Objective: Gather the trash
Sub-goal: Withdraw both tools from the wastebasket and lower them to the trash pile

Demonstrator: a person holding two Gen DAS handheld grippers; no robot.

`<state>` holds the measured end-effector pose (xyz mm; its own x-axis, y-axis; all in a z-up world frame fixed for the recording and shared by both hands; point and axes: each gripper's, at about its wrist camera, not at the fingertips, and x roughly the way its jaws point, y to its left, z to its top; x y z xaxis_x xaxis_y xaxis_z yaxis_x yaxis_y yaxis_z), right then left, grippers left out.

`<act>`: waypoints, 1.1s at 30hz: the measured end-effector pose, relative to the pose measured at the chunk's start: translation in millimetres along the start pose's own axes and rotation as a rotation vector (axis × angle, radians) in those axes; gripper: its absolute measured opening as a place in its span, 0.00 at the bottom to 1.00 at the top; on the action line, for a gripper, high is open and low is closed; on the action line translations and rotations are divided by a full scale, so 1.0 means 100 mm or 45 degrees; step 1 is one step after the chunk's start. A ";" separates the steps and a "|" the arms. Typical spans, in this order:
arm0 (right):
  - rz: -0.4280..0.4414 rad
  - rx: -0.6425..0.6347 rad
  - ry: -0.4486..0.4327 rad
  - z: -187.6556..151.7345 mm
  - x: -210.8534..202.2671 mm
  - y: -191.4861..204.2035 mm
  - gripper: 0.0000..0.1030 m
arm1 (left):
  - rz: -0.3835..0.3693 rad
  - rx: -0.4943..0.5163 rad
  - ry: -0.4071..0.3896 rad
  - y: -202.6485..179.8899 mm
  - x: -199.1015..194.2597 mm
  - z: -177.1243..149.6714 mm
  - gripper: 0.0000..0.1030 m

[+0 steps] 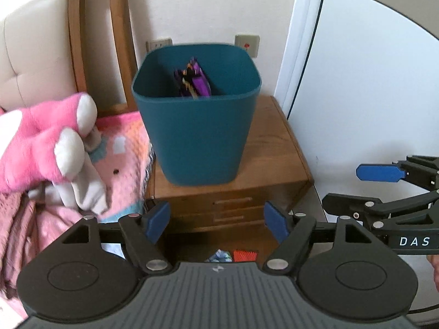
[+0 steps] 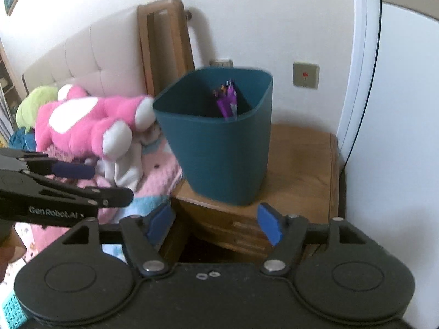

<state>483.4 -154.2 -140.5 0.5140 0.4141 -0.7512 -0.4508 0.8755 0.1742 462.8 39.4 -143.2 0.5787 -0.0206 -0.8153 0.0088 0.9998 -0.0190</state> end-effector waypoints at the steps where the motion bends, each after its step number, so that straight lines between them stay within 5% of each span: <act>1: 0.000 0.006 0.012 -0.05 0.03 -0.01 0.73 | -0.014 -0.006 0.006 0.02 0.04 -0.06 0.73; 11: -0.025 0.090 0.097 -0.58 0.45 -0.11 0.90 | -0.086 0.036 0.103 0.30 0.63 -0.50 0.78; 18: -0.081 0.144 0.177 -0.98 0.96 -0.18 0.96 | -0.164 0.066 0.322 0.46 1.45 -0.99 0.89; 22: -0.088 0.155 0.253 -1.24 1.38 -0.29 0.97 | -0.107 0.063 0.426 0.41 1.93 -1.34 0.89; 33: 0.089 -0.162 0.574 -2.42 3.24 -0.66 0.96 | 0.011 -0.283 0.752 0.39 3.68 -2.77 0.89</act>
<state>503.3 -138.1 -549.8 0.1241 0.2967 -0.9469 -0.5731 0.8004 0.1757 450.1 69.7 -604.6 0.0295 -0.0747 -0.9968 -0.2000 0.9766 -0.0791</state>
